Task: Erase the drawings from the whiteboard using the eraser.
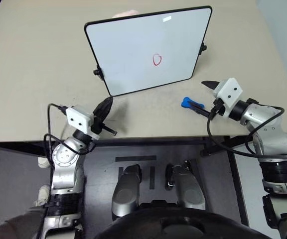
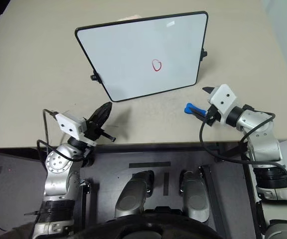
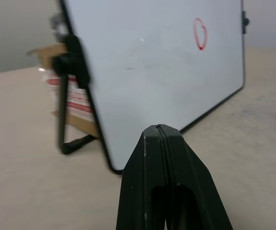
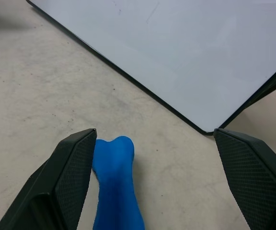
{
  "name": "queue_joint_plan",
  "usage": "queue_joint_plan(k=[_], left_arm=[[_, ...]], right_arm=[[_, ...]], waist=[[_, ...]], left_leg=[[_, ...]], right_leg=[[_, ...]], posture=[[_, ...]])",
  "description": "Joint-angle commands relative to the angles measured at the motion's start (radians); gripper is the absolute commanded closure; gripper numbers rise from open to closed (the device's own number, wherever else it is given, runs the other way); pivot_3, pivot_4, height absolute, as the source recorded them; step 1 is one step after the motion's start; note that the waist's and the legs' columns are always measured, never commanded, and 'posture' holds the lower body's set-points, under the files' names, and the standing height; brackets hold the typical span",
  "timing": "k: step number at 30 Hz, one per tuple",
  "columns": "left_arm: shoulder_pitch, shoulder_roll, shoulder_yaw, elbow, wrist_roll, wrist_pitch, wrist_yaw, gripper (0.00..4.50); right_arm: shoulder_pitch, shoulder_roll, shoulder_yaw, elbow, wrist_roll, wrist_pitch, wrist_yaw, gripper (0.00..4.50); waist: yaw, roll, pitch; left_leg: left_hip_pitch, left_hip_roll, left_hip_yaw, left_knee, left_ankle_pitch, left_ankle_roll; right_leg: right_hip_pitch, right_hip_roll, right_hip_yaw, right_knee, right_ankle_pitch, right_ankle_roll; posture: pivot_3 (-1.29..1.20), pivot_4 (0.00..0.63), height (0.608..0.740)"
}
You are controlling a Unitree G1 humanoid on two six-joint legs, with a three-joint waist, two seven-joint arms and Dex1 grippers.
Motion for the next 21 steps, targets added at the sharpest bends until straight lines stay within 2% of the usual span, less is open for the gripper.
queue_joint_plan(k=[1, 7, 12, 15, 21], left_arm=[[0.021, 0.018, 0.049, -0.045, -0.017, -0.009, 0.013, 4.5], [0.037, 0.018, 0.071, -0.048, -0.013, -0.019, 0.027, 4.5], [0.029, -0.011, 0.04, -0.049, -0.002, -0.025, 0.033, 4.5], [0.008, -0.037, 0.002, -0.037, 0.006, -0.029, 0.03, 4.5], [-0.011, -0.064, -0.042, -0.031, 0.007, -0.033, 0.027, 4.5]], right_arm=[[-0.028, 0.0, -0.002, -0.005, 0.017, -0.024, 0.018, 0.37], [-0.06, 0.012, 0.011, 0.005, 0.022, -0.029, 0.035, 0.37], [-0.068, -0.001, 0.0, 0.011, 0.026, -0.03, 0.053, 0.37], [-0.048, -0.016, -0.017, -0.011, 0.037, -0.007, 0.057, 0.37], [-0.022, -0.023, -0.014, -0.058, 0.044, 0.039, 0.044, 0.37]], waist=[[0.0, 0.0, 0.0], [0.001, 0.0, 0.0], [0.001, 0.0, 0.0], [0.003, 0.0, 0.0], [0.001, 0.0, 0.0]], left_leg=[[0.0, 0.0, 0.0, 0.0, 0.0, 0.0], [0.0, 0.0, 0.0, 0.0, 0.0, -0.001], [0.0, 0.0, 0.0, 0.0, -0.001, -0.002], [0.0, 0.0, 0.0, 0.0, -0.001, -0.002], [0.0, 0.0, 0.0, 0.0, -0.001, -0.002]], right_leg=[[0.0, 0.0, 0.0, 0.0, 0.0, 0.0], [0.0, 0.0, 0.001, 0.0, 0.0, 0.0], [0.0, 0.0, 0.001, 0.0, 0.0, -0.001], [0.0, 0.0, 0.001, 0.0, 0.005, -0.008], [0.0, 0.0, 0.002, 0.0, 0.003, -0.004]], posture=[[0.0, 0.15, 0.74], [0.0, 0.15, 0.74], [0.0, 0.15, 0.74], [0.0, 0.15, 0.74], [0.0, 0.15, 0.74]])
